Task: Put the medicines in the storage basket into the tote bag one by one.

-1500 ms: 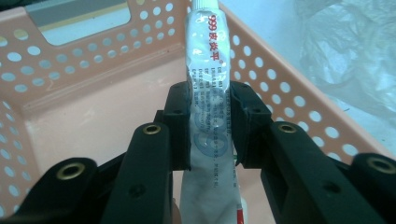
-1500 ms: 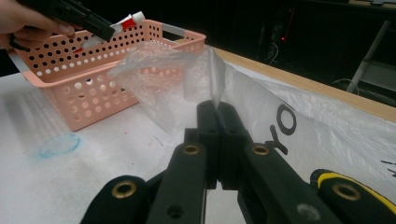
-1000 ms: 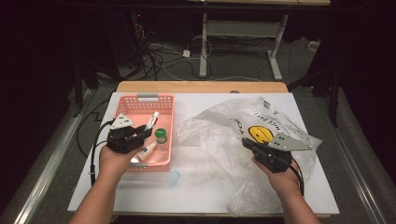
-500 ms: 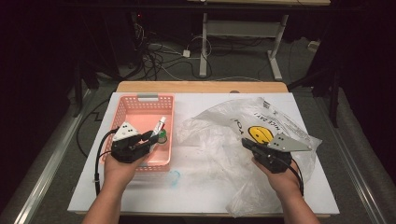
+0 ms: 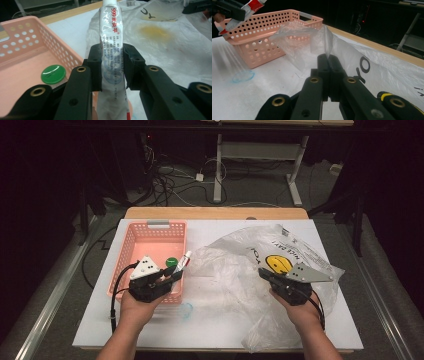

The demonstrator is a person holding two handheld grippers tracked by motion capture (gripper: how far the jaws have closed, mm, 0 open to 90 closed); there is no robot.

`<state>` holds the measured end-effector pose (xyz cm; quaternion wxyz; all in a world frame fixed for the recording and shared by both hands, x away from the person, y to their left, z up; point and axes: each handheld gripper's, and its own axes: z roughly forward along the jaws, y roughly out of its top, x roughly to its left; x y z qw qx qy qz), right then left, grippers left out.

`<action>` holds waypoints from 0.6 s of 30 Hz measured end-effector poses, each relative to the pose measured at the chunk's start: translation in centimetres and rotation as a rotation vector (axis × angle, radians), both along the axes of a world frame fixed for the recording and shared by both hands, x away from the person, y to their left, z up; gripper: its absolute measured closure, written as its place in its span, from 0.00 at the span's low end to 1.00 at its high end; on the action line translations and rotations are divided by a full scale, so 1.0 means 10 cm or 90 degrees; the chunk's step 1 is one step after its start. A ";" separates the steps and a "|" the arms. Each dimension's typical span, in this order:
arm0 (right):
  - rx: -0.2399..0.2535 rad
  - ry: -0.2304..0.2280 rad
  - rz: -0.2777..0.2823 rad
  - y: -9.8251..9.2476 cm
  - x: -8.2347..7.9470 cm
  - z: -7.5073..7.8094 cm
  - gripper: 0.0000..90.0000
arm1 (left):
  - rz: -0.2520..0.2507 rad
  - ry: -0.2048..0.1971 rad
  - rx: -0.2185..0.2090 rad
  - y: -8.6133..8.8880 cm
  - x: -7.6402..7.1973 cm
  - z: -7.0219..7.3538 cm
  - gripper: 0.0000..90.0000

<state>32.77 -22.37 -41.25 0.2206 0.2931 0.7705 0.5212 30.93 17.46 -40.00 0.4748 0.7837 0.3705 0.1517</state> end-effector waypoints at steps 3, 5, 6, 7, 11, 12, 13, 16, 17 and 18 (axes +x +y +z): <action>0.000 -0.001 0.000 -0.01 0.00 0.01 1.00 | -0.010 0.002 0.001 -0.06 -0.02 -0.02 0.77; 0.002 -0.001 -0.002 -0.01 0.00 0.01 1.00 | -0.020 0.004 0.007 -0.11 -0.04 -0.04 0.77; 0.002 -0.001 -0.002 -0.01 0.00 0.01 1.00 | -0.026 0.005 0.006 -0.14 -0.05 -0.05 0.77; 0.001 -0.001 -0.002 -0.01 0.00 0.01 1.00 | -0.031 0.006 0.008 -0.17 -0.05 -0.05 0.77; 0.002 -0.001 -0.001 -0.01 -0.01 0.01 1.00 | -0.047 0.004 0.017 -0.26 -0.08 -0.07 0.77; 0.002 -0.001 -0.001 -0.01 -0.01 0.01 1.00 | -0.050 0.004 0.019 -0.29 -0.09 -0.07 0.77; 0.002 -0.002 -0.001 -0.01 -0.01 0.01 1.00 | -0.053 0.003 0.019 -0.30 -0.10 -0.08 0.77; 0.003 -0.003 0.000 0.00 -0.01 0.02 1.00 | -0.059 0.003 0.020 -0.34 -0.11 -0.09 0.77; 0.003 -0.003 0.000 0.00 -0.01 0.02 1.00 | -0.062 0.005 0.019 -0.35 -0.11 -0.09 0.77; 0.003 -0.004 0.000 0.00 -0.01 0.02 1.00 | -0.064 0.005 0.020 -0.36 -0.11 -0.09 0.77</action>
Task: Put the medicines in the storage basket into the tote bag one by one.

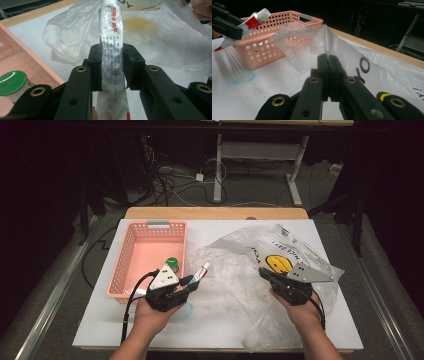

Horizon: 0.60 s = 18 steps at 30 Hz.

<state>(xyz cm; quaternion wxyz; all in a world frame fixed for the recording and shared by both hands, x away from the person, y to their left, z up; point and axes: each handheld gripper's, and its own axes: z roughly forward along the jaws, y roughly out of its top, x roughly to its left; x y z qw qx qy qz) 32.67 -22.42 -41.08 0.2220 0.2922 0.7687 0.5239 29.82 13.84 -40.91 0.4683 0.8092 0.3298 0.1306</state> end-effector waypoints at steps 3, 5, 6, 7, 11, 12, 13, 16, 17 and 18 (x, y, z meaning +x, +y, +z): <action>0.000 0.000 0.000 0.00 0.00 0.00 1.00 | -0.007 0.003 0.002 -0.03 -0.01 -0.02 0.77; 0.000 -0.001 0.000 0.00 0.00 0.00 1.00 | -0.011 0.005 0.001 -0.06 -0.02 -0.03 0.77; -0.001 0.000 -0.001 0.00 0.00 0.00 1.00 | -0.014 0.005 0.002 -0.07 -0.02 -0.04 0.77; -0.001 0.000 -0.001 0.00 0.00 0.00 1.00 | -0.017 0.005 0.002 -0.09 -0.02 -0.04 0.77; 0.000 -0.001 -0.002 0.00 -0.01 0.01 1.00 | -0.028 0.006 0.005 -0.15 -0.04 -0.07 0.77; 0.000 -0.001 -0.002 0.00 -0.01 0.01 1.00 | -0.030 0.007 0.007 -0.17 -0.04 -0.08 0.77; 0.001 -0.001 -0.002 0.00 -0.01 0.01 1.00 | -0.033 0.008 0.009 -0.18 -0.04 -0.09 0.77; 0.001 -0.002 -0.002 0.00 -0.01 0.01 1.00 | -0.037 0.009 0.011 -0.22 -0.04 -0.11 0.77; 0.001 -0.002 -0.002 0.00 -0.01 0.01 1.00 | -0.038 0.009 0.012 -0.24 -0.04 -0.12 0.77; 0.001 -0.003 -0.002 0.00 -0.01 0.01 1.00 | -0.041 0.010 0.014 -0.25 -0.04 -0.13 0.77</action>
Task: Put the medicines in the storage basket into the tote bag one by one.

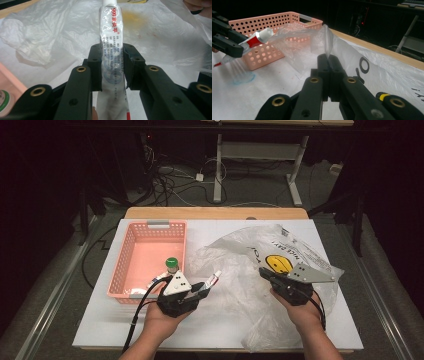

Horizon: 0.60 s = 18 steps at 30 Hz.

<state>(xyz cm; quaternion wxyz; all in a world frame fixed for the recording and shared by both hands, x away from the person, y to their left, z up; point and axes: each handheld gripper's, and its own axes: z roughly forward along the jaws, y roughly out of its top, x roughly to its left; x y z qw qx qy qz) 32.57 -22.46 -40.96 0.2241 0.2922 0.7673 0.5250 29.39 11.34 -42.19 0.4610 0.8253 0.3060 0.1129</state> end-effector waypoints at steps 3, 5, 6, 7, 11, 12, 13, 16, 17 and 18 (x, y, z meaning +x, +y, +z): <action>0.000 -0.003 0.001 0.00 0.00 0.00 1.00 | -0.003 0.002 0.002 -0.04 0.00 -0.02 0.77; 0.000 -0.003 0.001 0.00 0.00 0.00 1.00 | -0.006 0.003 0.003 -0.07 0.00 -0.04 0.77; 0.000 -0.004 0.002 0.00 0.00 0.01 1.00 | -0.007 0.004 0.003 -0.08 0.00 -0.05 0.77; 0.000 -0.004 0.001 0.00 0.00 0.01 1.00 | -0.008 0.003 0.004 -0.09 0.00 -0.06 0.77; 0.003 -0.005 -0.001 0.00 0.00 0.02 1.00 | -0.012 0.005 0.005 -0.16 0.03 -0.08 0.77; 0.004 -0.005 -0.001 -0.01 0.00 0.02 1.00 | -0.014 0.005 0.006 -0.18 0.03 -0.08 0.77; 0.004 -0.005 -0.001 -0.01 0.00 0.02 1.00 | -0.014 0.004 0.007 -0.20 0.04 -0.08 0.77; 0.004 -0.006 -0.001 -0.01 0.00 0.02 1.00 | -0.015 0.004 0.007 -0.25 0.06 -0.10 0.77; 0.005 -0.006 -0.001 -0.01 0.00 0.02 1.00 | -0.014 0.004 0.009 -0.26 0.07 -0.10 0.77; 0.005 -0.006 0.000 -0.01 0.00 0.02 1.00 | -0.013 0.005 0.007 -0.27 0.08 -0.10 0.77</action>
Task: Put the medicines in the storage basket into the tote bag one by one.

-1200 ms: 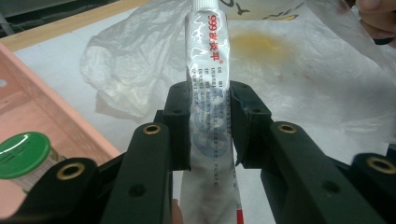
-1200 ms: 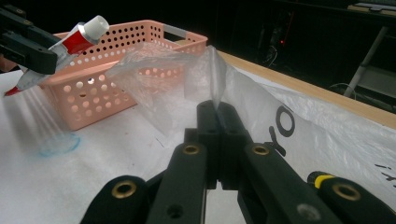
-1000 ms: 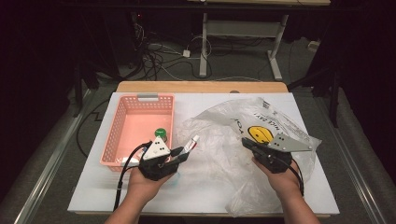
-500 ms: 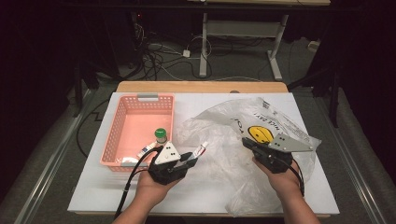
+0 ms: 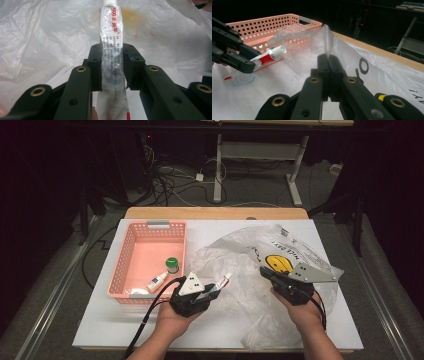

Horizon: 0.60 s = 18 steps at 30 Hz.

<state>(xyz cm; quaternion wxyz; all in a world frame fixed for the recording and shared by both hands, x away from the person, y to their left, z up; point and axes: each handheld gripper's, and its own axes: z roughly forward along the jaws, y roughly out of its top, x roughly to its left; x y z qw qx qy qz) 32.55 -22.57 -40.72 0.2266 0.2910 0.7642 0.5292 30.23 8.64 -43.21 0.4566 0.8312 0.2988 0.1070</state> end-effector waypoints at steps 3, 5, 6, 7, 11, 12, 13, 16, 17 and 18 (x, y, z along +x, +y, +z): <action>0.001 0.000 0.001 0.00 0.00 0.00 1.00 | 0.004 -0.001 -0.006 -0.03 0.03 0.00 0.77; 0.002 0.002 0.001 0.01 0.00 0.00 1.00 | 0.003 -0.001 -0.006 -0.06 0.05 0.00 0.77; 0.001 0.000 0.001 0.01 0.00 0.00 1.00 | 0.003 -0.001 -0.005 -0.07 0.06 -0.01 0.77; 0.000 0.000 0.000 0.01 0.00 0.01 1.00 | 0.003 -0.002 -0.005 -0.09 0.07 -0.01 0.77; 0.001 -0.003 0.000 0.01 0.00 0.01 1.00 | 0.001 -0.003 0.001 -0.16 0.11 -0.02 0.77; 0.001 -0.003 0.001 0.01 0.00 0.01 1.00 | 0.001 -0.004 0.002 -0.18 0.12 -0.03 0.77; 0.000 -0.004 0.002 0.01 0.00 0.01 1.00 | 0.000 -0.006 0.003 -0.20 0.13 -0.03 0.77; 0.001 -0.005 0.003 0.01 0.00 0.02 1.00 | 0.001 -0.007 0.001 -0.26 0.16 -0.05 0.77; 0.002 -0.004 0.002 0.01 0.00 0.02 1.00 | 0.000 -0.007 0.002 -0.27 0.18 -0.05 0.77; 0.002 -0.003 0.001 0.01 0.00 0.02 1.00 | 0.001 -0.007 0.003 -0.29 0.19 -0.06 0.77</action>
